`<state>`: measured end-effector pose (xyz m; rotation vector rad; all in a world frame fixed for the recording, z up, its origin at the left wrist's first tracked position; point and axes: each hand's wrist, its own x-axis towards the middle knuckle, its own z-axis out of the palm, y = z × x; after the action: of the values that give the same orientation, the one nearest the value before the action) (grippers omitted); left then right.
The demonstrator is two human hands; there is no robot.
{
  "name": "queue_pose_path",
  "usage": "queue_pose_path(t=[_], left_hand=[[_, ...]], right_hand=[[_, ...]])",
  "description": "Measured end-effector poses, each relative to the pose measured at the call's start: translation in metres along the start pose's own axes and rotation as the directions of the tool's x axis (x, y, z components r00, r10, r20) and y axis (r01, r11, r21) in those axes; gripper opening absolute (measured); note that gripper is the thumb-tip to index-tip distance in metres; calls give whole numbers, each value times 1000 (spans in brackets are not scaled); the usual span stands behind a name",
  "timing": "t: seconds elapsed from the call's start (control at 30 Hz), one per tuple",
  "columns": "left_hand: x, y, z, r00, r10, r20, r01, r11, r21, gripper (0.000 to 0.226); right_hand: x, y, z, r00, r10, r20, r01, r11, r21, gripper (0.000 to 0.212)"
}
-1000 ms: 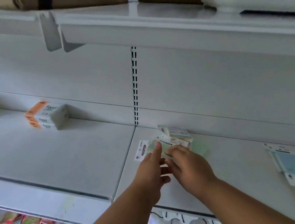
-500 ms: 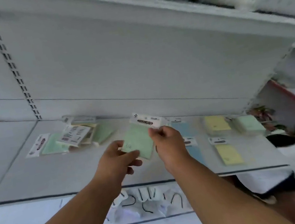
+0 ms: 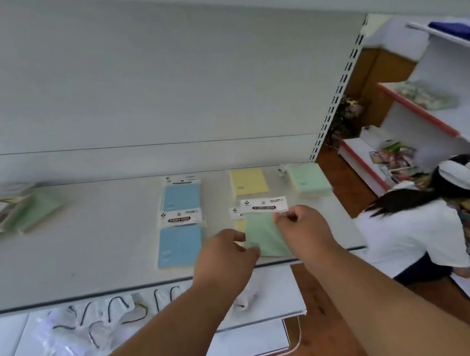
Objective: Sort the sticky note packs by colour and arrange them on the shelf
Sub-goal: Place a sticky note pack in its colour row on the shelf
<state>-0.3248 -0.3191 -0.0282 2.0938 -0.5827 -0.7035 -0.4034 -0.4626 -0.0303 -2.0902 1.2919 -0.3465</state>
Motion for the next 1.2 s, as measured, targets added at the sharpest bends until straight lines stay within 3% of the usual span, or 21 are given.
queue_pose_path(t=[0.13, 0.27, 0.47, 0.6, 0.7, 0.93, 1.2], left_hand=[[17, 27, 41, 994, 60, 90, -78, 973, 216, 41], [24, 60, 82, 985, 108, 134, -154, 901, 405, 37], [34, 83, 126, 992, 58, 113, -112, 821, 560, 29], [30, 88, 139, 999, 34, 43, -53, 803, 593, 21], [23, 88, 134, 997, 75, -32, -43, 817, 575, 25], [0, 50, 70, 957, 53, -284, 78, 899, 430, 23], [-18, -56, -86, 835, -119, -537, 273, 937, 217, 19]], right_hand=[[20, 33, -31, 999, 34, -21, -35, 997, -67, 27], [40, 63, -59, 999, 44, 6, -42, 978, -207, 27], [75, 97, -69, 997, 14, 81, 12, 950, -312, 34], [76, 102, -79, 997, -72, 41, 82, 914, -396, 29], [67, 94, -81, 978, -208, 27, 201, 895, -399, 24], [40, 21, -31, 845, -525, 100, 535, 829, -164, 21], [-22, -111, 81, 739, -654, 162, 666, 745, -33, 20]])
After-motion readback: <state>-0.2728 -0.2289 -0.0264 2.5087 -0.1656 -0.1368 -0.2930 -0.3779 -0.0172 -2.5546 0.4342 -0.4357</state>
